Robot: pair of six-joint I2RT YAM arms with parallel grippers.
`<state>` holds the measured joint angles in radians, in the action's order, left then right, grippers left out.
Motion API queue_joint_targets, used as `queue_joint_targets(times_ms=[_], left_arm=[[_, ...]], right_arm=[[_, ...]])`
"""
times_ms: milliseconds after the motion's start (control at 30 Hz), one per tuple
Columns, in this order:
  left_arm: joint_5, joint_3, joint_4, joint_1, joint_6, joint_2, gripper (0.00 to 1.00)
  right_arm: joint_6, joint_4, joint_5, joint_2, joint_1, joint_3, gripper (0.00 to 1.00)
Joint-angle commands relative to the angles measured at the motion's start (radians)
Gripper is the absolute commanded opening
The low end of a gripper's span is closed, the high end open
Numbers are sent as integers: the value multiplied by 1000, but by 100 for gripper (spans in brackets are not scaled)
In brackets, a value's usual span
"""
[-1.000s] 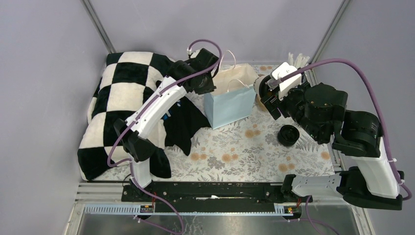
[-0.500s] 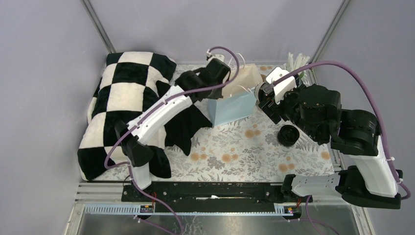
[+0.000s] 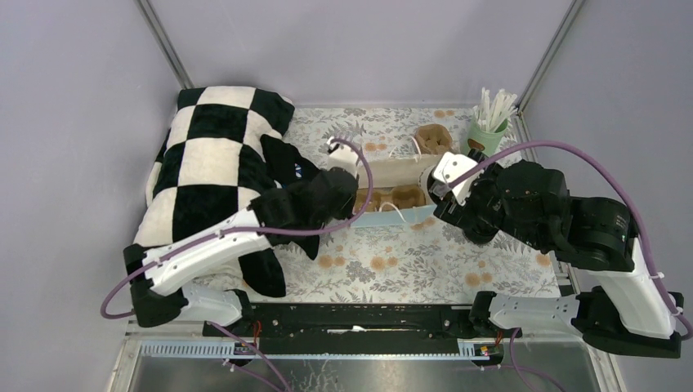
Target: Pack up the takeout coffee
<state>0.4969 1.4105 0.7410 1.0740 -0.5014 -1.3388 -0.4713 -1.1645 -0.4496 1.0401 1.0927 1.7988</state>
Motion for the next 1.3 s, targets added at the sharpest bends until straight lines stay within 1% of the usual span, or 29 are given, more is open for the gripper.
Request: queue_joint_targets(times_ms=[0,67,133,233,433,500,633,733,900,1067,1267], left_arm=[[87,-99,-146,68,6,84,0],[100,-134,-159,97,-6,99,0],[152,-183,-179,148,-21,115,0],[229,-247,-193,213,-72,138,0],[312,-280,-182,303,-130,147,0],[316,-278,-172,311,-140,138,0],[361,-244,-93,313,-226,131,0],[365,-239,-67,312,-259,144,0],[347,-289,-67,312,-305,166,0],[330,-308,-74,312,-326,173,0],[324,-326,-94,313,-347,191,0]], right_arm=[[-55,-12,130,-8,-2,-21,35],[-67,-38,190,-11,-2,-33,36],[-79,-40,243,-24,-2,-57,36],[-76,-22,272,-37,-1,-103,37],[-104,33,234,-32,-2,-233,36],[-105,57,233,-28,-1,-253,35],[-97,78,241,-22,-1,-285,35],[-101,102,238,-22,-1,-310,35],[-143,131,212,-20,0,-360,34],[-181,147,179,-30,6,-414,33],[-247,150,193,-36,15,-455,34]])
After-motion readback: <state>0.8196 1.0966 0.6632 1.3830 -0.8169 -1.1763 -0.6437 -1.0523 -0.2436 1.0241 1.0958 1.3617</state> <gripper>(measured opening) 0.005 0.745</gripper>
